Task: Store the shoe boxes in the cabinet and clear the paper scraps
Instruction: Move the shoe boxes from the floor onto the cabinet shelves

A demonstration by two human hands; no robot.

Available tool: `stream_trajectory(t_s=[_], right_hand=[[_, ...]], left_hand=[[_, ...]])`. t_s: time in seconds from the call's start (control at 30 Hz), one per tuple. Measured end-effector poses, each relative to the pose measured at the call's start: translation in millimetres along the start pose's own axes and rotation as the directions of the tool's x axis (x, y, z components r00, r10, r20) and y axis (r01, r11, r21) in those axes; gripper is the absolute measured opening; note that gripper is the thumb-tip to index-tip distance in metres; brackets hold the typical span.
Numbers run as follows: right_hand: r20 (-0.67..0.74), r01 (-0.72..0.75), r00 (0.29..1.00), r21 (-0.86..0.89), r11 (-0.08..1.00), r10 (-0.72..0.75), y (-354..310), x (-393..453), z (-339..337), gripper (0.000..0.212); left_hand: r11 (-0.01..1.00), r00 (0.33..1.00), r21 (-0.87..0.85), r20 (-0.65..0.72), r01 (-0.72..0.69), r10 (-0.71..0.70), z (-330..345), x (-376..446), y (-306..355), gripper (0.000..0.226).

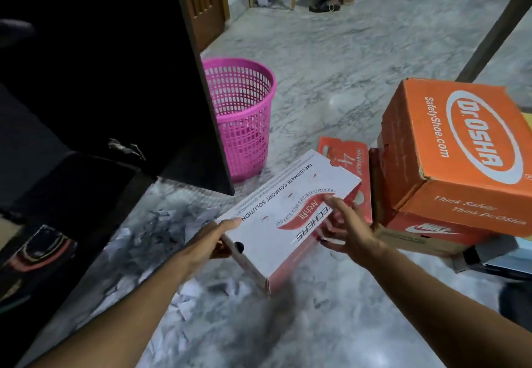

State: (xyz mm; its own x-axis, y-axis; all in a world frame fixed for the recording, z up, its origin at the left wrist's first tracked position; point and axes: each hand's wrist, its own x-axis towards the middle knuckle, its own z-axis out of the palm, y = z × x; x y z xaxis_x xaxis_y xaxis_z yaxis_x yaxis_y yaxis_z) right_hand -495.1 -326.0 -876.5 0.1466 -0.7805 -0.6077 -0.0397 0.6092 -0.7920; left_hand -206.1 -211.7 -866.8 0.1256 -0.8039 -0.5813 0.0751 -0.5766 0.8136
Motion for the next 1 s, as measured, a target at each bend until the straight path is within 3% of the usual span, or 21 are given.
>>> stream_trajectory(t_s=[0.13,0.27,0.43,0.5,0.6,0.7,0.9,1.0], right_hand=[[0.137,0.007,0.991,-0.048,0.999,0.0,15,-26,44,0.053],[0.219,0.015,0.976,-0.13,0.991,0.014,18,-38,99,0.061],[0.344,0.07,0.939,-0.228,0.971,0.014,7,-46,188,0.051],[0.427,0.11,0.904,-0.267,0.957,0.015,2,-42,222,0.062],[0.548,0.18,0.836,-0.305,0.935,0.018,-1,-29,264,0.077],[0.636,0.259,0.77,-0.378,0.889,0.046,-4,-27,295,0.061],[0.728,0.417,0.661,-0.558,0.718,0.182,-1,-18,328,0.056],[0.725,0.38,0.674,-0.504,0.776,0.141,0,-5,356,0.052]], left_hand=[[0.996,0.997,-0.067,-0.045,0.057,-0.06,-54,-44,-15,0.068],[0.962,0.979,-0.198,-0.038,0.187,-0.198,-102,-89,-42,0.057],[0.908,0.958,-0.335,-0.048,0.25,-0.281,-151,-142,-78,0.09],[0.897,0.958,-0.391,-0.106,0.205,-0.265,-166,-151,-87,0.098],[0.864,0.938,-0.495,-0.245,0.097,-0.246,-179,-154,-92,0.082],[0.829,0.899,-0.56,-0.373,-0.021,-0.229,-186,-147,-94,0.07],[0.801,0.796,-0.579,-0.553,-0.154,-0.247,-201,-103,-79,0.047],[0.797,0.739,-0.571,-0.62,-0.197,-0.262,-207,-76,-63,0.049]])
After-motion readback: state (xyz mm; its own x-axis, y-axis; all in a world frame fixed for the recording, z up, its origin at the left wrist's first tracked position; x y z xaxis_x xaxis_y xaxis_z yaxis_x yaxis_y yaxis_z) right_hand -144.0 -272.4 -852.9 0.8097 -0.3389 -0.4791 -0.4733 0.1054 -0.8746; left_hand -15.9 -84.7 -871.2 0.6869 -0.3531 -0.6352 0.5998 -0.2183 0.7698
